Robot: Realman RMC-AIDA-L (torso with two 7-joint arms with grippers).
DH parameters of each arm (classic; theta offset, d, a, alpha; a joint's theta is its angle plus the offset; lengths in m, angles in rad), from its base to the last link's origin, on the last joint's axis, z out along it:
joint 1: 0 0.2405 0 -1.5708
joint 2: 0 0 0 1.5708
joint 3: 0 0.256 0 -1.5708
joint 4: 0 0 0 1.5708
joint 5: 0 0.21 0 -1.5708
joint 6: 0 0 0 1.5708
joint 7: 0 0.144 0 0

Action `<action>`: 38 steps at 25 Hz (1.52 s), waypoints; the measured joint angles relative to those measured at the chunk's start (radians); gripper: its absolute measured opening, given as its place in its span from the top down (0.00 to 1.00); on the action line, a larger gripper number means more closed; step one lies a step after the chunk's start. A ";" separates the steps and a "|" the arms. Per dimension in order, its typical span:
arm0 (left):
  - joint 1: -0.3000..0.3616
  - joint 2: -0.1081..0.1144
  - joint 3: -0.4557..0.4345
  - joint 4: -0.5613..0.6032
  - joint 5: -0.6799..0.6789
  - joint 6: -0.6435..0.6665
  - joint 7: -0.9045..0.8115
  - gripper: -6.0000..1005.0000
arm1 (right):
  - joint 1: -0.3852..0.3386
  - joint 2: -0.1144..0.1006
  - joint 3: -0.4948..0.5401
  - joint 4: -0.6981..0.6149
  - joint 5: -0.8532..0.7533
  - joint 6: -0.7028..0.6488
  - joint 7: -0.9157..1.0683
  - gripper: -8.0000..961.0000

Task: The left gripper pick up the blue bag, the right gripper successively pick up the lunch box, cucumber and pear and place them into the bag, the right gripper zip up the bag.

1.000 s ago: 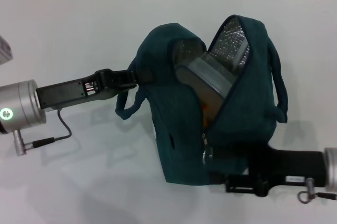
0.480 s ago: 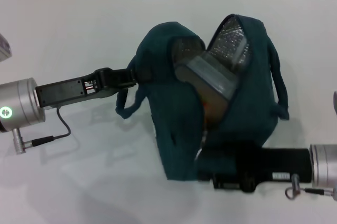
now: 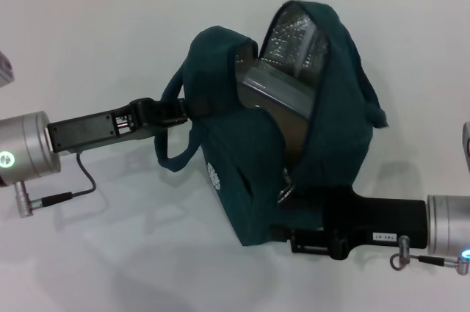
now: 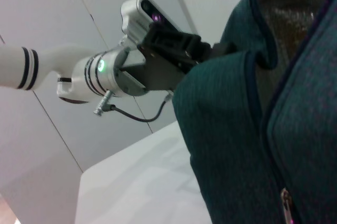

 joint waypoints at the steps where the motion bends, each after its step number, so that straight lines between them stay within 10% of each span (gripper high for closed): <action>1: 0.001 0.000 0.000 0.000 0.000 0.000 0.000 0.93 | 0.001 0.000 -0.011 -0.004 0.000 -0.009 0.000 0.34; 38: -0.046 0.058 0.007 0.000 0.008 -0.088 0.013 0.93 | -0.032 -0.011 0.039 0.007 0.018 -0.057 0.000 0.41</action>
